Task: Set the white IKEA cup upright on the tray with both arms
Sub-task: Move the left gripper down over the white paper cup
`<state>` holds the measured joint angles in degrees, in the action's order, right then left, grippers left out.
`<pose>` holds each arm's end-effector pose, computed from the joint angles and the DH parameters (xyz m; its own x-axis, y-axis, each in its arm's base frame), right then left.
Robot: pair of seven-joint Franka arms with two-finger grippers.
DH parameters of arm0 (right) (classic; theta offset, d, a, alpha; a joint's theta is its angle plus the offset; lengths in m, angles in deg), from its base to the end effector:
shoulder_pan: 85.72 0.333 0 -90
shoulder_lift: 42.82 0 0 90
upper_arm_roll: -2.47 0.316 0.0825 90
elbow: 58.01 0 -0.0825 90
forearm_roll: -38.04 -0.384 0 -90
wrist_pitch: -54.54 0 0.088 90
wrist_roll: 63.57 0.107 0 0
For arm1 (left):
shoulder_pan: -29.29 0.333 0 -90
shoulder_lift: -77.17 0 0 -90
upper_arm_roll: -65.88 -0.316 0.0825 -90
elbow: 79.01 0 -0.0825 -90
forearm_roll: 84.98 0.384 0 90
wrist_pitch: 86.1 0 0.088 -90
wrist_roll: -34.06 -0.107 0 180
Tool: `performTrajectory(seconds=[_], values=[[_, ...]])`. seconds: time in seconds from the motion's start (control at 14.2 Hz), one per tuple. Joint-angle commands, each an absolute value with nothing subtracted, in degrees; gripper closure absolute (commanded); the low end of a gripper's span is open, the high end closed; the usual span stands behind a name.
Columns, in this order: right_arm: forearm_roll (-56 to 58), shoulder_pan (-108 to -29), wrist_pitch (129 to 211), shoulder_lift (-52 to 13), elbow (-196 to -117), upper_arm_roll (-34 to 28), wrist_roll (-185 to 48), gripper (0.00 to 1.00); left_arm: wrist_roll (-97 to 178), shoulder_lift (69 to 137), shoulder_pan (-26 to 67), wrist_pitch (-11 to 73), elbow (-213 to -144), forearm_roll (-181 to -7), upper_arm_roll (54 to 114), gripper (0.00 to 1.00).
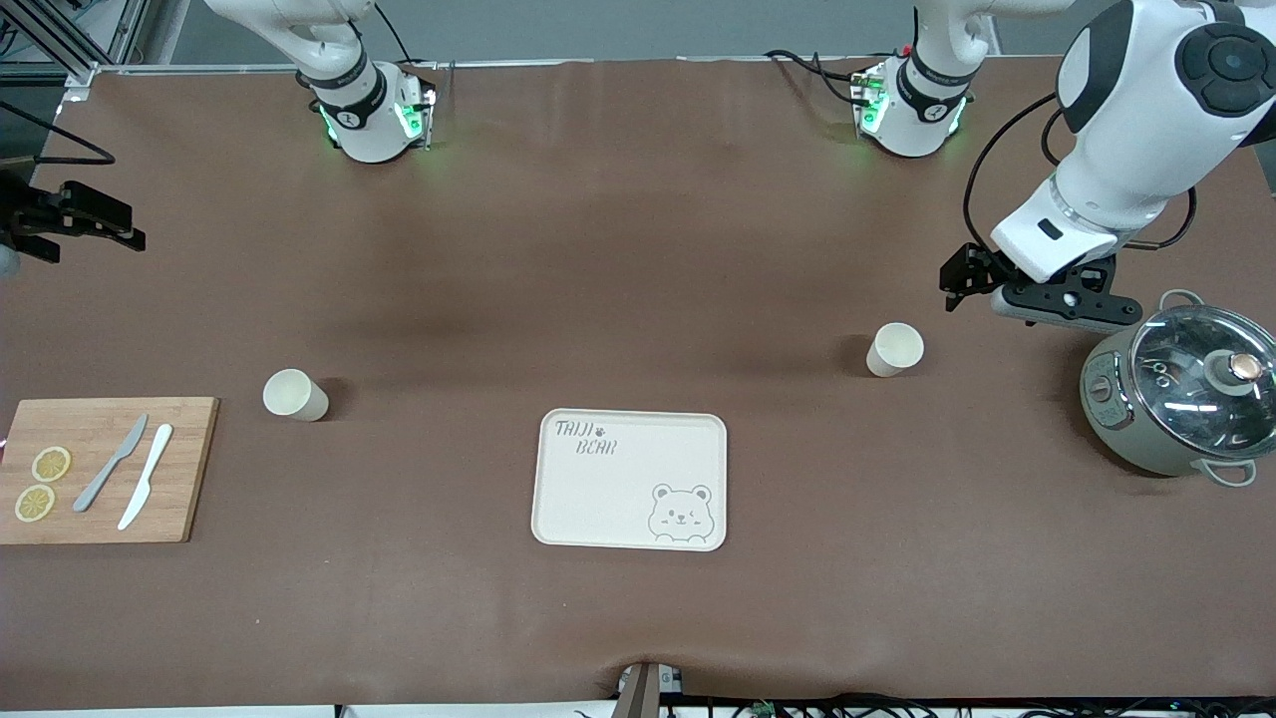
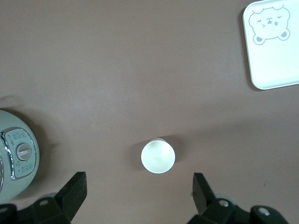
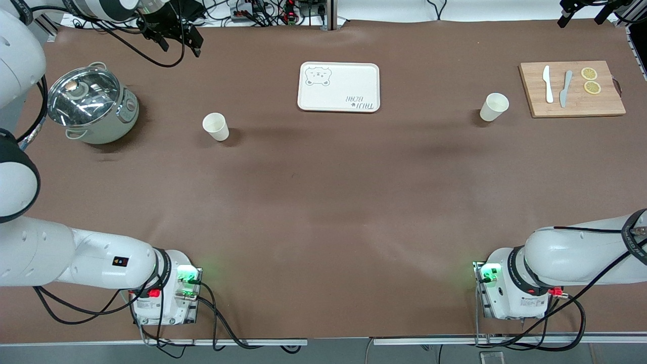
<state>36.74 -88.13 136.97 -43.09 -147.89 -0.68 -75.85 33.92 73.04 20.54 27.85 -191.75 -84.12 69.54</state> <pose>0.5361 -0.0496 0.6174 0.9858 0.1206 -0.1172 0.1156 -0.9921 -0.0490 0.5346 -0.1174 0.5113 0.9705 -0.2226 0.0928 -0.2218 -0.9749 -0.0190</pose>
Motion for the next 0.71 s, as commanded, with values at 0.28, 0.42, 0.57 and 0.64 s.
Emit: performTrajectory(seconds=[0.28, 0.42, 0.57, 0.64], values=[[36.46, -88.71, 136.63, -43.08, -147.74, -0.26, -75.35, 0.00, 32.57, 72.86, 20.76, 27.36, -190.90, -85.94, 69.83, 0.00], [36.46, -88.62, 136.63, -42.99, -147.74, -0.26, -75.44, 0.00, 32.66, 72.95, 20.85, 27.71, -192.03, -86.65, 69.66, 0.00], [36.46, -88.71, 136.63, -42.99, -147.74, -0.26, -75.61, 0.00, 32.13, 72.95, 22.24, 28.94, -194.40, -86.57, 69.48, 0.00], [36.46, -88.71, 136.63, -42.99, -147.74, -0.26, -75.53, 0.00, 30.65, 72.60, 23.13, 31.73, -197.28, -86.48, 69.65, 0.00]])
